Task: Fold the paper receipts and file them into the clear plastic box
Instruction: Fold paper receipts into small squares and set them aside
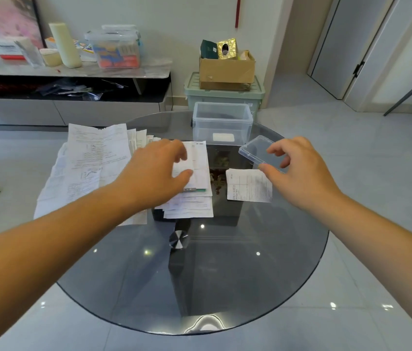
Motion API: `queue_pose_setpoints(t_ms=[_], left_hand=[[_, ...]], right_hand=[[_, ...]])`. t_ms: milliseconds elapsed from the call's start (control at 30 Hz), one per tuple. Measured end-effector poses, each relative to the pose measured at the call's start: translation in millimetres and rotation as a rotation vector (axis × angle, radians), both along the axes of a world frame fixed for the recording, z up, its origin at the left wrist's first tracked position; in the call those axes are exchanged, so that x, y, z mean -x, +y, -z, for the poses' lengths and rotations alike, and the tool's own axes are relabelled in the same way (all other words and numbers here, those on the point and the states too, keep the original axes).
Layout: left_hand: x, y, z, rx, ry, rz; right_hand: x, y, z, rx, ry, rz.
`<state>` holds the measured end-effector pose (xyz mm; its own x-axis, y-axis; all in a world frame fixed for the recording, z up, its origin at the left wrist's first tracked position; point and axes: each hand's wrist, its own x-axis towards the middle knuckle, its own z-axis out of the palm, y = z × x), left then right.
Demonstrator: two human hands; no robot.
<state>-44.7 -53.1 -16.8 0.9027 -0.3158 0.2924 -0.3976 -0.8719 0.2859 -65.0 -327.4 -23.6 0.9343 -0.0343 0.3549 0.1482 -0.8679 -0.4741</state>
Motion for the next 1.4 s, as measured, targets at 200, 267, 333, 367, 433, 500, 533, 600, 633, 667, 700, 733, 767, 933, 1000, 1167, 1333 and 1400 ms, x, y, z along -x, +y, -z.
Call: queue_pose_setpoints(t_ms=[200,267,333,367,433,500,533,600,633,667,700,733,767,933,1000,1167,1333,1400], left_hand=[[10,47,-1,-0.264,0.069,0.052],[8,51,0,-0.282,0.095,0.060],[6,52,3,-0.295,0.109,0.079],[4,52,4,-0.302,0.115,0.087],[2,52,7,-0.308,0.129,0.093],[-1,51,8,-0.301,0.141,0.090],[-2,50,9,-0.302,0.135,0.090],[-4,50,10,-0.319,0.107,0.105],[-4,49,11,-0.333,0.090,0.119],[-4,48,12,-0.349,0.075,0.134],[-3,47,14,-0.364,0.066,0.149],[-3,45,15,-0.375,0.062,0.163],[-3,44,17,-0.382,0.063,0.173],[-3,44,19,-0.361,0.069,0.189],[-2,44,19,-0.348,0.067,0.189],[2,47,17,-0.251,0.115,0.185],[2,50,18,-0.148,0.184,0.153],[2,51,19,-0.136,0.196,0.153]], right_hand=[[22,46,-6,0.066,-0.017,-0.257],[30,65,-3,0.162,0.006,-0.342],[31,80,-1,0.270,0.004,-0.368],[28,86,-1,0.306,0.008,-0.363],[18,94,-2,0.355,0.032,-0.344],[6,102,-1,0.407,0.063,-0.337],[2,105,0,0.434,0.085,-0.338],[-5,109,4,0.470,0.136,-0.338],[-7,110,6,0.481,0.154,-0.339],[-8,111,9,0.492,0.162,-0.339],[-9,110,12,0.502,0.158,-0.340],[-9,110,13,0.513,0.155,-0.341],[-8,109,14,0.521,0.149,-0.344],[-8,109,15,0.510,0.112,-0.366],[-8,107,16,0.495,0.090,-0.380],[-10,104,18,0.475,0.062,-0.412],[-11,103,19,0.466,0.049,-0.419],[-11,103,20,0.452,0.037,-0.422]])
